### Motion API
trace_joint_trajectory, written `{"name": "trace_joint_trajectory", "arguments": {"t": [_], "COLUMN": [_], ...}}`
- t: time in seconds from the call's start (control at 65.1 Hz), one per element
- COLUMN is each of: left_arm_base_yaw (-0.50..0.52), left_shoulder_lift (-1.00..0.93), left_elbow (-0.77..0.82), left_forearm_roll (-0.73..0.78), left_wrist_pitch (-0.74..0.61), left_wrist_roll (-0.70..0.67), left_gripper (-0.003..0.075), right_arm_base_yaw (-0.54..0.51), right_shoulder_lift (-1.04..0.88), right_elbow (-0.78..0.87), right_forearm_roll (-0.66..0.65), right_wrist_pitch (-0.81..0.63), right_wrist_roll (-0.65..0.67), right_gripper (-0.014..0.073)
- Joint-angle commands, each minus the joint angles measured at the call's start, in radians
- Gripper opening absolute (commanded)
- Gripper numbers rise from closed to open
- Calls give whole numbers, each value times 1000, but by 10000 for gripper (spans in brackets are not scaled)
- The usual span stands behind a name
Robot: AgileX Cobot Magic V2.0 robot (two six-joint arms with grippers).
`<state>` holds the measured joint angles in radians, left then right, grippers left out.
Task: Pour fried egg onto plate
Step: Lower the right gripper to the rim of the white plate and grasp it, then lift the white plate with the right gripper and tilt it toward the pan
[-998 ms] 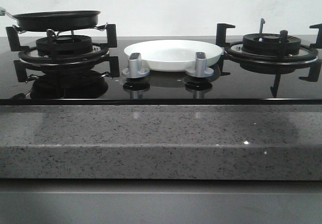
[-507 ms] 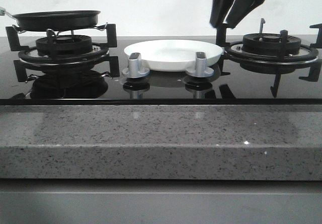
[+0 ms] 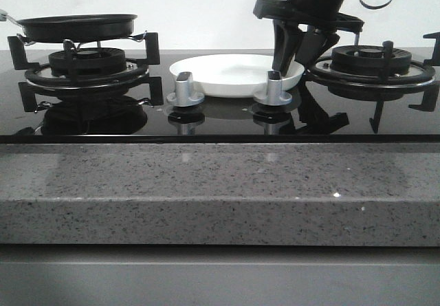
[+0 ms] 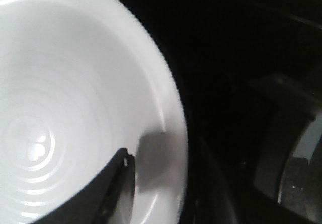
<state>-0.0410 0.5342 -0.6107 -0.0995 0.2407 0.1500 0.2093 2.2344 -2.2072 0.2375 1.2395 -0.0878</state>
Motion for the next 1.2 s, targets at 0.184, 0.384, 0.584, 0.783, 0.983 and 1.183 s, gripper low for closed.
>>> {"name": "trace_joint_trajectory", "arguments": {"t": [0.184,0.384,0.584,0.783,0.983,1.183], "left_arm_base_yaw": [-1,-1,-1,-1,-1,-1], "left_shoulder_lift": [10,10,10,10,10,10], "left_elbow": [-35,-35,-35,-35,-35,-35], "left_forearm_roll": [-6,-6,-6,-6,-6,-6], "left_wrist_pitch": [-85,-85,-85,-85,-85,-85], "left_wrist_roll": [-7,-7,-7,-7,-7,-7], "left_gripper": [672,672,672,672,672,672], "right_arm_base_yaw": [1,-3,-18,-48,-52,-44], "right_shoulder_lift": [-63,-66,-69,-75,-110,-203], "right_elbow": [-33,-57,-156,-199,-196,-136], "right_forearm_roll": [22,22,72,247,242,179], "right_wrist_pitch": [11,34,95,95,95,93], "right_wrist_roll": [-10,2,52,54,37,26], "right_gripper": [-6,-63,-63,-63,-64,-64]}}
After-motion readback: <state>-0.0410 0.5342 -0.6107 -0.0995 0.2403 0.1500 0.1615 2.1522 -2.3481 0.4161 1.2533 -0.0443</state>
